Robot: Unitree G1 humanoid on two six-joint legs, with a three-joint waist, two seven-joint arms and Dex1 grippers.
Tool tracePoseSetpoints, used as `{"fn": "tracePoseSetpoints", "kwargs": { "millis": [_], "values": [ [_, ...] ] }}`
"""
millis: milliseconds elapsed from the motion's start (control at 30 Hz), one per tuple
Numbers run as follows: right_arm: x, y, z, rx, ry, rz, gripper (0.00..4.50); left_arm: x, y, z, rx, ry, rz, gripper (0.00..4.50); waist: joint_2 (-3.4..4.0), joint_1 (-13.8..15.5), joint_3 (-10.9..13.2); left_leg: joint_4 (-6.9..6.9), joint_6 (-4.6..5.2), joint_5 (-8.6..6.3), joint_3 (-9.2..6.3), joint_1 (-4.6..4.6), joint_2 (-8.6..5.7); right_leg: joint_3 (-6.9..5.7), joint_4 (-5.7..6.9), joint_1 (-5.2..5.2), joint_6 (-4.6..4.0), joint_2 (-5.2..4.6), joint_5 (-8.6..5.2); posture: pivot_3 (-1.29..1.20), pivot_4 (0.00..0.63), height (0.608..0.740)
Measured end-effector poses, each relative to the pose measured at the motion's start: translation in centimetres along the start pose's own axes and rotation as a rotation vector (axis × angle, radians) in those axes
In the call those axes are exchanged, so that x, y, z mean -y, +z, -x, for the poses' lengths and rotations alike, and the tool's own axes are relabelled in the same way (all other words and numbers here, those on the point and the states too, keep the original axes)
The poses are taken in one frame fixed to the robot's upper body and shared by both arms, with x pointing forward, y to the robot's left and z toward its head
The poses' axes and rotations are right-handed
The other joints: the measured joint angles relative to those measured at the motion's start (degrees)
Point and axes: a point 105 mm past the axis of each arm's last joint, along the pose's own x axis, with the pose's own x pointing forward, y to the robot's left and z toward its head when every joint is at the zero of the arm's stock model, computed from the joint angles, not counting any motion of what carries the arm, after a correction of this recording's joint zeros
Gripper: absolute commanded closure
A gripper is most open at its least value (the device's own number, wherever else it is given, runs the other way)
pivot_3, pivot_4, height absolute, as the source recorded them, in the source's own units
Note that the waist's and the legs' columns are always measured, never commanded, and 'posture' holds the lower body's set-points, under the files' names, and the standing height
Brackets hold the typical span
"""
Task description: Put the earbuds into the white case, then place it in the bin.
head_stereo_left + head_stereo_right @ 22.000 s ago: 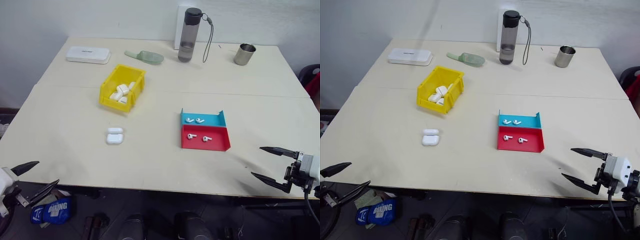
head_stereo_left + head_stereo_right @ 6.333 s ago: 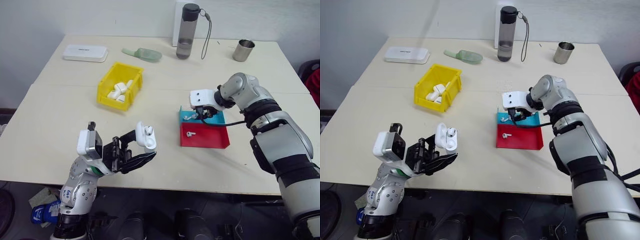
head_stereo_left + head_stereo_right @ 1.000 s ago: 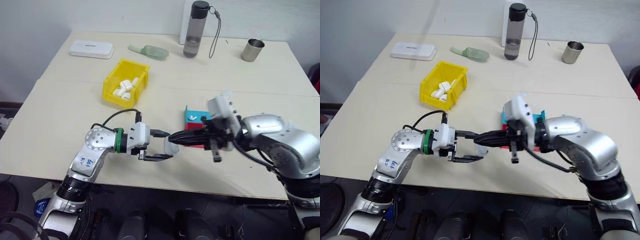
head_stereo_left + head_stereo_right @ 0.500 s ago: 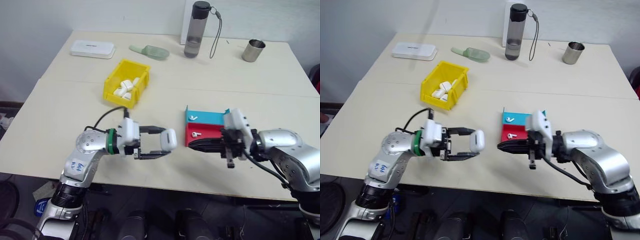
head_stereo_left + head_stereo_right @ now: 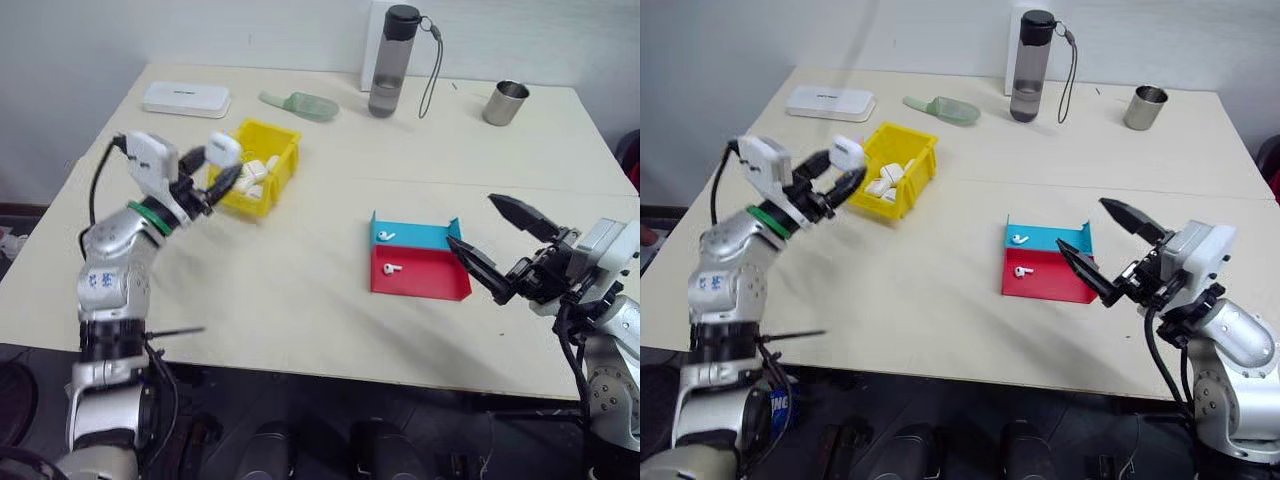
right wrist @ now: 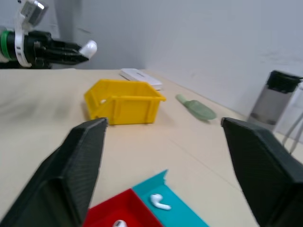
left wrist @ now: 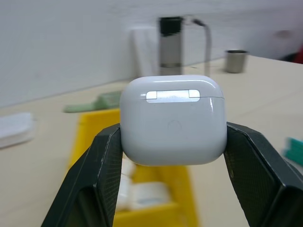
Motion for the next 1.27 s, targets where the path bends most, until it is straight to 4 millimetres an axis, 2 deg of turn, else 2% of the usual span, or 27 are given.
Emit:
{"fn": "tracePoseSetpoints", "kwargs": {
  "millis": [67,167,300,400,467,567,667,733,833,867,933,1000,1100,1200,1267],
  "values": [
    [-0.3,-0.3,0.1,0.009,-0.021,0.001,0.01,-1.1,-0.8,-1.9,-0.017,0.041,0.022,1.74,-0.05,0.26,0.00,-0.01,0.00,0.00,0.01,-0.04,-0.03,-0.21,0.01,-0.08,0.00,0.06,0.00,0.00,0.150,0.740],
    [-0.7,-0.5,-0.2,0.020,-0.027,0.006,0.01,-2.5,-1.7,-3.7,-0.049,0.093,0.048,1.74,-0.06,0.46,0.01,-0.01,0.00,0.00,0.06,-0.05,-0.10,-0.64,0.04,-0.10,0.01,0.05,0.00,0.00,0.150,0.740],
    [-1.0,-0.6,-0.4,0.027,-0.031,0.024,0.01,-2.1,-3.6,-5.1,-0.125,0.080,0.042,1.74,-0.07,0.32,0.01,0.01,0.03,-0.01,0.09,-0.03,-0.14,-0.87,0.20,-0.14,0.01,0.05,0.01,0.00,0.150,0.740],
    [-1.2,-0.9,-0.3,0.021,-0.045,0.021,0.00,-1.7,-5.0,-5.1,-0.172,0.060,0.051,0.70,-0.09,0.08,0.02,0.01,0.03,-0.01,0.10,-0.03,-0.12,-0.99,0.27,-0.18,0.01,0.04,0.01,0.00,0.150,0.740],
    [-1.3,-1.1,-0.1,0.016,-0.052,0.020,0.00,-1.3,-5.0,-5.3,-0.182,0.027,0.049,0.04,-0.09,0.08,0.02,0.04,0.03,-0.01,0.09,-0.04,-0.12,-1.12,0.29,-0.18,0.01,0.04,0.01,0.00,0.150,0.740],
    [-1.6,-1.4,-0.1,0.005,-0.043,0.012,0.00,-1.0,-4.2,-5.7,-0.164,-0.015,0.030,0.04,-0.09,-0.06,0.02,0.05,0.03,-0.01,0.11,-0.03,-0.13,-1.19,0.30,-0.18,0.01,0.01,0.01,0.00,0.150,0.740],
    [-1.9,-1.7,0.0,-0.005,-0.029,0.006,0.00,-0.8,-3.5,-5.0,-0.133,-0.102,0.007,0.04,-0.09,-0.69,0.02,0.05,0.03,-0.01,0.11,-0.02,-0.11,-1.24,0.32,-0.18,0.01,0.01,0.01,0.00,0.150,0.740],
    [-1.9,-2.2,0.4,-0.036,0.012,0.011,0.00,-0.5,-2.9,-3.2,-0.094,-0.209,-0.012,0.04,-0.06,-1.28,0.01,0.01,0.03,-0.01,0.21,0.04,-0.09,-1.26,0.31,-0.18,0.01,0.00,0.00,0.00,0.150,0.740],
    [-1.2,-3.2,1.8,-0.124,0.112,0.039,0.00,-0.6,-3.4,3.4,-0.179,-0.356,-0.120,0.04,-0.05,-3.06,0.02,-0.07,0.01,-0.03,0.15,0.15,0.00,-0.91,0.29,-0.16,0.00,-0.13,0.00,0.00,0.150,0.740],
    [-0.7,-3.5,2.4,-0.154,0.149,0.042,0.00,-0.3,-3.9,6.5,-0.247,-0.396,-0.158,0.04,-0.06,-3.71,0.03,-0.08,0.00,-0.03,0.09,0.16,0.07,-0.66,0.27,-0.14,0.00,-0.16,0.00,0.00,0.150,0.740],
    [0.3,-3.8,3.2,-0.189,0.194,0.052,0.00,1.0,-4.4,10.2,-0.326,-0.466,-0.173,0.04,-0.04,-3.41,0.03,-0.01,0.00,-0.03,0.01,0.20,0.10,-0.49,0.27,-0.05,-0.07,-0.23,-0.03,0.00,0.150,0.740],
    [1.1,-3.9,3.8,-0.217,0.267,0.074,0.00,2.1,-4.5,13.7,-0.386,-0.464,-0.179,0.04,-0.03,-2.93,0.03,0.01,0.00,-0.03,0.05,0.33,0.11,-0.34,0.18,0.13,-0.07,-0.29,-0.03,0.00,0.150,0.740],
    [2.2,-4.7,5.3,-0.273,0.344,0.088,0.00,2.7,-4.7,18.4,-0.475,-0.397,-0.181,0.04,-0.05,-1.97,0.06,-0.16,0.10,-0.12,0.01,1.08,0.13,-0.33,-0.41,0.94,-0.13,-0.33,-0.07,0.00,0.150,0.740],
    [2.8,-5.4,6.5,-0.316,0.396,0.092,0.00,3.0,-4.5,21.5,-0.519,-0.322,-0.200,0.04,-0.04,-1.31,0.04,-0.14,0.19,-0.24,-0.03,1.11,0.12,-0.32,-0.69,1.11,-0.14,-0.37,-0.07,0.00,0.150,0.740],
    [3.3,-5.9,7.4,-0.350,0.411,0.088,0.00,3.2,-4.4,22.5,-0.529,-0.293,-0.214,0.04,-0.03,-0.69,0.03,-0.12,0.22,-0.30,-0.03,1.12,0.11,-0.32,-0.70,1.12,-0.14,-0.39,-0.07,0.00,0.150,0.740]
  ]
}}
